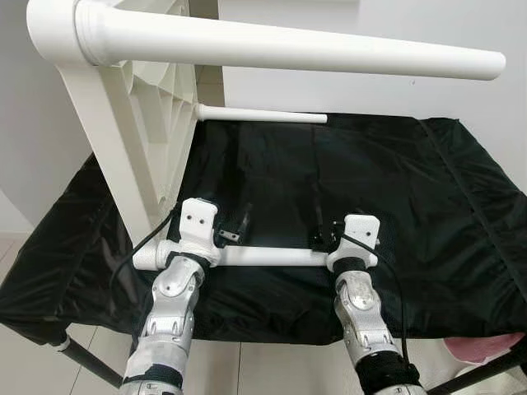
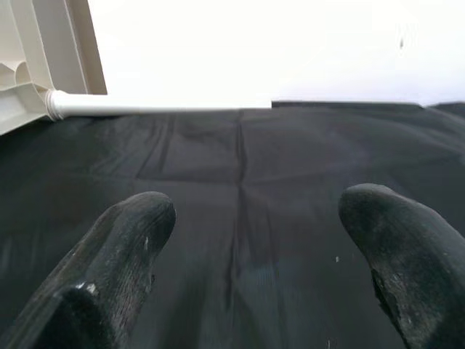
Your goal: Building children table
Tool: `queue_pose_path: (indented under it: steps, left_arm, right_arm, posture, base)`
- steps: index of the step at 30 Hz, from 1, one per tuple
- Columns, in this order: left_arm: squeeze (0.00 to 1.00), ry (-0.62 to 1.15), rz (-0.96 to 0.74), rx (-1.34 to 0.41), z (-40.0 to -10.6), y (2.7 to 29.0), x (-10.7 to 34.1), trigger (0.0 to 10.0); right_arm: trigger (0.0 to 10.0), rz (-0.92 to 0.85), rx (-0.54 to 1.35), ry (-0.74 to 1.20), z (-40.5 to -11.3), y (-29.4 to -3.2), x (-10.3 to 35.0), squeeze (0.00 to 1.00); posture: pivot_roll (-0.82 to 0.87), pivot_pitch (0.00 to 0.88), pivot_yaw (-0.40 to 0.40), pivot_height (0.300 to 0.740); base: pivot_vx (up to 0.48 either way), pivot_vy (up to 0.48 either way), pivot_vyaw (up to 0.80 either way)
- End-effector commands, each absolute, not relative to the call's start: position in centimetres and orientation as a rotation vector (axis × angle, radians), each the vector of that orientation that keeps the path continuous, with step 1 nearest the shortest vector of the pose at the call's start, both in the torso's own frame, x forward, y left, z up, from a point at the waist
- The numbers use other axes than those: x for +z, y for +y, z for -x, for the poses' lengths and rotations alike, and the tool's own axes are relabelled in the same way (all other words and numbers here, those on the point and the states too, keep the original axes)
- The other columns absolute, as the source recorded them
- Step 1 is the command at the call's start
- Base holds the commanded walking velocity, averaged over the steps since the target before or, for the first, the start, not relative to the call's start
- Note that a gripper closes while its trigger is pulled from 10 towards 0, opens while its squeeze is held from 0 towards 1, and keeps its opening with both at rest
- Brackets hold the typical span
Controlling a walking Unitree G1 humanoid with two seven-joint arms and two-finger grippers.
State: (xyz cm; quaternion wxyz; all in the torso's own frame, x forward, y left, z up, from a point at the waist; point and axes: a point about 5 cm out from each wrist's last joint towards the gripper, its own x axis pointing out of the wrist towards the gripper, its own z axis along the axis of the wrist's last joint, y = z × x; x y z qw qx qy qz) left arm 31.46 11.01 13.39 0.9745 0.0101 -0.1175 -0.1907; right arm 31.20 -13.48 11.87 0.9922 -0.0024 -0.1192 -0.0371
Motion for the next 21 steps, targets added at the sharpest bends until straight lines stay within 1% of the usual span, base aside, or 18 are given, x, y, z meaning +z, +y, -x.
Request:
queue_pose_path:
  steps: [1, 9, 18, 21]
  left_arm:
    - [0.00, -0.251, -0.009, -0.203, -31.90, 11.88, 13.91, 10.0]
    - [0.00, -0.261, -0.059, -0.250, -32.29, 11.82, 14.38, 10.0]
    - [0.00, -0.255, -0.063, -0.258, -32.30, 11.31, 14.32, 10.0]
    - [0.00, -0.258, -0.045, -0.257, -32.11, 11.28, 14.28, 10.0]
  right_arm:
    - [10.0, 0.020, -0.072, -0.236, -31.32, -13.42, 11.85, 0.00]
    - [10.0, 0.039, -0.038, -0.244, -31.47, -13.00, 12.02, 0.00]
    - [10.0, 0.049, -0.039, -0.249, -31.60, -13.31, 12.16, 0.00]
    - [10.0, 0.050, -0.037, -0.242, -31.41, -13.66, 11.95, 0.00]
  posture:
    - [-0.01, 0.000, 0.023, 0.740]
    - [-0.01, 0.000, 0.035, 0.740]
    - [-0.01, 0.000, 0.032, 0.740]
    - [0.00, 0.000, 0.020, 0.740]
  base:
    - [0.000, 0.000, 0.00]
    - [0.000, 0.000, 0.00]
    - [0.000, 0.000, 0.00]
    - [0.000, 0.000, 0.00]
